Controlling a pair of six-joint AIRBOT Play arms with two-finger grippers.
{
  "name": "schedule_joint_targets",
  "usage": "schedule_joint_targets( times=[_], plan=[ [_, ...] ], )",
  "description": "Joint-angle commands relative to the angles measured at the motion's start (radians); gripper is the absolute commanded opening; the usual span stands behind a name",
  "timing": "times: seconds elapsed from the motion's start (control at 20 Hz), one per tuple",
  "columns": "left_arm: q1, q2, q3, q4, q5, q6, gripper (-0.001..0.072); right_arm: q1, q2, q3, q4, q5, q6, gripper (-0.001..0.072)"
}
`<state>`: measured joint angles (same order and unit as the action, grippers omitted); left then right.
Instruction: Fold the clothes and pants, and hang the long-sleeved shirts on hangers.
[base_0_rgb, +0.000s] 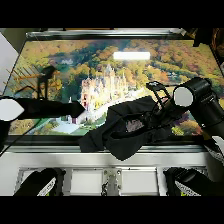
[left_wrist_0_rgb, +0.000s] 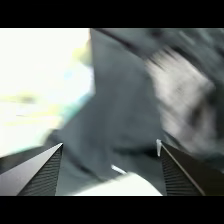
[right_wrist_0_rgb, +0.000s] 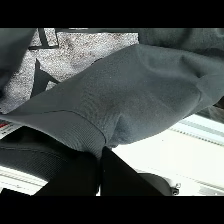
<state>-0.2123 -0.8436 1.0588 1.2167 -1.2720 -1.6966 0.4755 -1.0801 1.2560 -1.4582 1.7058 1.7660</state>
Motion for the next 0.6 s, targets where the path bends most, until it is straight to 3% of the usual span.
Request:
schedule_joint_targets(
  times=[0.0, 0.25, 0.55],
  plan=[
    [0.252, 0.002, 0.002, 0.140, 0.015, 0.059, 0.0638, 0.001, -0.001, 0.000, 0.002, 0.000, 0.000, 0.0015],
    [0.590, -0.222, 0.131, 0.224, 0.031, 0.165, 0.0638, 0.001, -0.001, 0.000, 0.002, 0.000, 0.000, 0.0015],
    [0.777, -0.591, 0.390, 0.286, 0.166, 0.185, 0.0638, 0.001, -0.001, 0.000, 0.002, 0.000, 0.000, 0.0015]
  ],
)
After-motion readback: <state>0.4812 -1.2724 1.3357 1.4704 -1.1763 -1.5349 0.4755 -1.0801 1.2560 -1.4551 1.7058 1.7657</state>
